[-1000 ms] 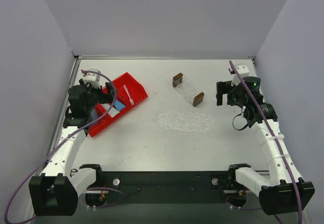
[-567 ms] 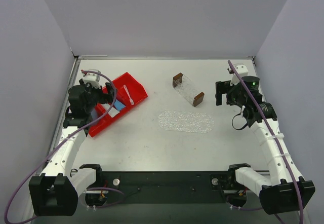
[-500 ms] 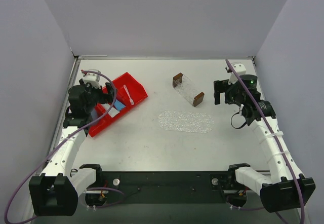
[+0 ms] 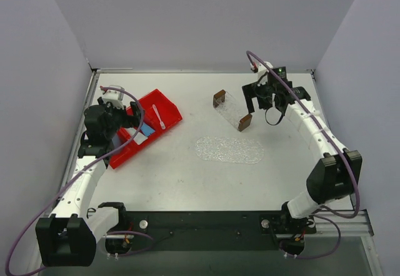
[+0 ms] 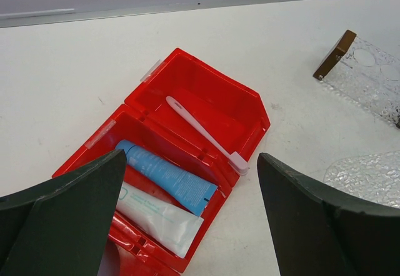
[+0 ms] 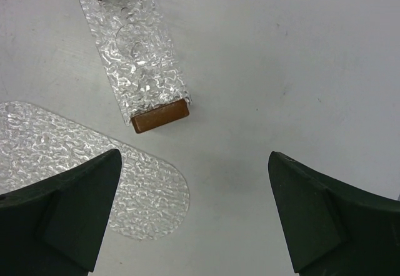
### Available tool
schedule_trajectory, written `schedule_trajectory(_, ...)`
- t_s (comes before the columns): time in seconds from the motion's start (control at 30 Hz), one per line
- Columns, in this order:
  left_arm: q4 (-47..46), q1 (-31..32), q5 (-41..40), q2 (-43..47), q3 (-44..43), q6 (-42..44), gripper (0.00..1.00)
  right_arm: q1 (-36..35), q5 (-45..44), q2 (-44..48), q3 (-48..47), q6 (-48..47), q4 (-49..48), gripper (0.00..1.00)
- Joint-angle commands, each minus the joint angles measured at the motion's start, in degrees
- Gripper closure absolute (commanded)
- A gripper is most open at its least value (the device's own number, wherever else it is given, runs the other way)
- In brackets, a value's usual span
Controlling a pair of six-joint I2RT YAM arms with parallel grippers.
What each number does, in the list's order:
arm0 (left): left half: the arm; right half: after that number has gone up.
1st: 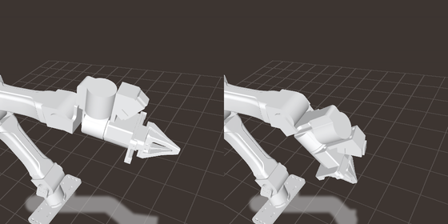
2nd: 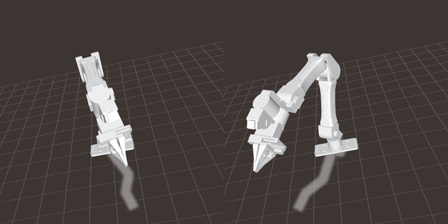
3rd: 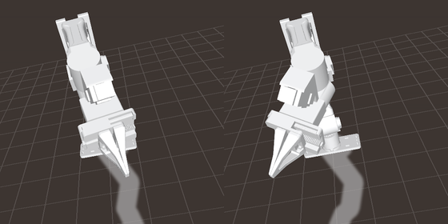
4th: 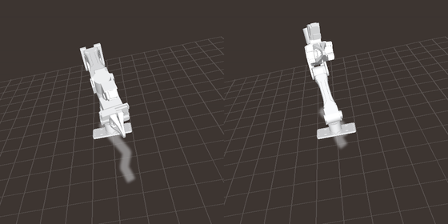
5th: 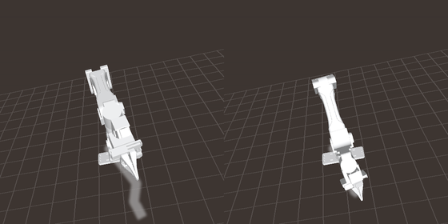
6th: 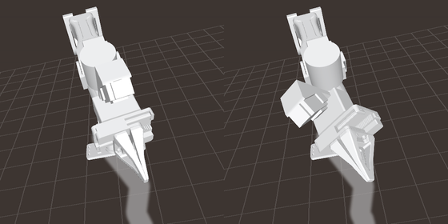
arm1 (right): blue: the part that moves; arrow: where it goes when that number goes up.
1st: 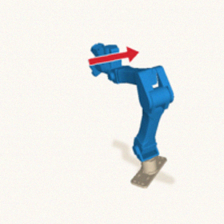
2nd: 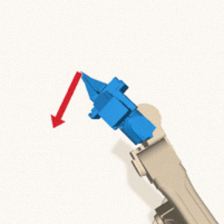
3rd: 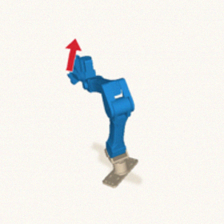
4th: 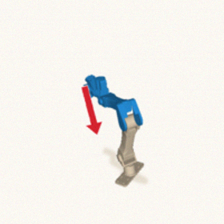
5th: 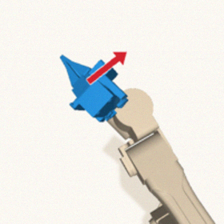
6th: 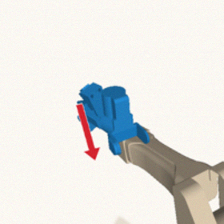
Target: Prepare toiletry sets of a toothbrush and toothpaste on the tray
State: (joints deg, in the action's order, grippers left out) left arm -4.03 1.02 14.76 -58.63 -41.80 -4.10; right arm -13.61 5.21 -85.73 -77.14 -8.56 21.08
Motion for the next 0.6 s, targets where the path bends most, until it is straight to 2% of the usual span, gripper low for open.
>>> schedule_trajectory(0.0,-1.9,-0.2,-0.2,1.6,-0.7,-0.2,0.03,-0.5,4.5,-7.6,-7.7,-4.0,3.3,0.03)
schedule_trajectory(0.27,-1.9,-0.2,0.2,1.1,-0.6,-0.1,0.03,-1.3,9.8,-20.2,-17.8,-8.3,7.2,0.01)
schedule_trajectory(0.57,-2.3,-0.2,0.4,0.0,-0.5,0.0,0.03,-2.9,11.0,-25.9,-18.7,-14.1,9.2,0.0)
